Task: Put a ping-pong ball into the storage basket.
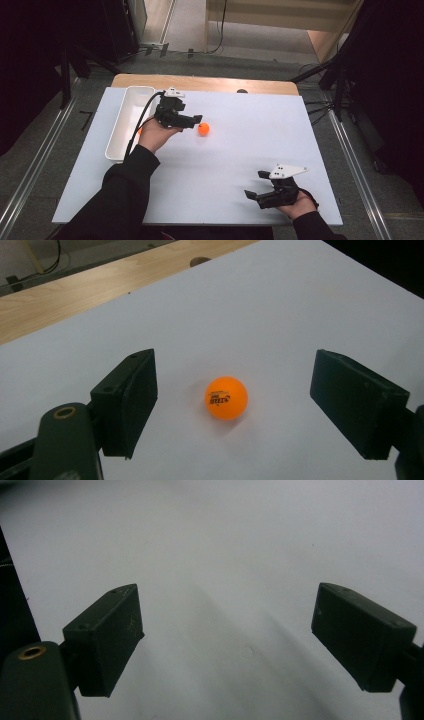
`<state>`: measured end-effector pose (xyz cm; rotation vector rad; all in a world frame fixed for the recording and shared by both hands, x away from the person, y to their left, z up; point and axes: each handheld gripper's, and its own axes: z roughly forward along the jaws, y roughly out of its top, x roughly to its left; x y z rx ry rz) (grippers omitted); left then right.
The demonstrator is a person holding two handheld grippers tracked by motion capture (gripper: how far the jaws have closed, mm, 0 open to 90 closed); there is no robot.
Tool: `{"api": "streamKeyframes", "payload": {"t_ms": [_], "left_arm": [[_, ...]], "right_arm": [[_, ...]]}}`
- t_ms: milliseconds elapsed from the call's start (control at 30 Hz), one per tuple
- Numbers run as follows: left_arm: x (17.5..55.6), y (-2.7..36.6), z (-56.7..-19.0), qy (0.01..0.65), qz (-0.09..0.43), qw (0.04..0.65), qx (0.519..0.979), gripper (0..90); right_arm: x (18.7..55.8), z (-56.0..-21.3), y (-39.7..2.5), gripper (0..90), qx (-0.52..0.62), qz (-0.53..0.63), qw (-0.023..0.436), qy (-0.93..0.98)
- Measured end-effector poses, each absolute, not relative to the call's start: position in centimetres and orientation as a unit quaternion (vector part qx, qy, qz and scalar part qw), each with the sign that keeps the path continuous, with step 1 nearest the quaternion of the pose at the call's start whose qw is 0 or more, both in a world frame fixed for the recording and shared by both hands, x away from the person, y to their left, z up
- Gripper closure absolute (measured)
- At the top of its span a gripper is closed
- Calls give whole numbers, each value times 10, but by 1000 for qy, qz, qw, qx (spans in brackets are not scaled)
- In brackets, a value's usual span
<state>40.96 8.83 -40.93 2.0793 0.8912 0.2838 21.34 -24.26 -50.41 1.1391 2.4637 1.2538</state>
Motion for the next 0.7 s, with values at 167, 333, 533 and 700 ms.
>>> {"api": "streamKeyframes", "payload": {"t_ms": [167, 333, 533, 700], "left_arm": [[413, 83, -410, 356, 113, 417, 829, 195], [416, 78, -411, 359, 116, 417, 827, 195], [420, 72, -414, 362, 116, 416, 826, 195], [422, 65, -421, 363, 113, 415, 826, 195]], "right_arm": [[213, -504, -243, 117, 379, 418, 75, 823], [213, -504, -243, 117, 379, 417, 76, 823], [213, -504, -243, 117, 379, 418, 76, 822], [213, -504, -243, 116, 378, 419, 76, 822]]}}
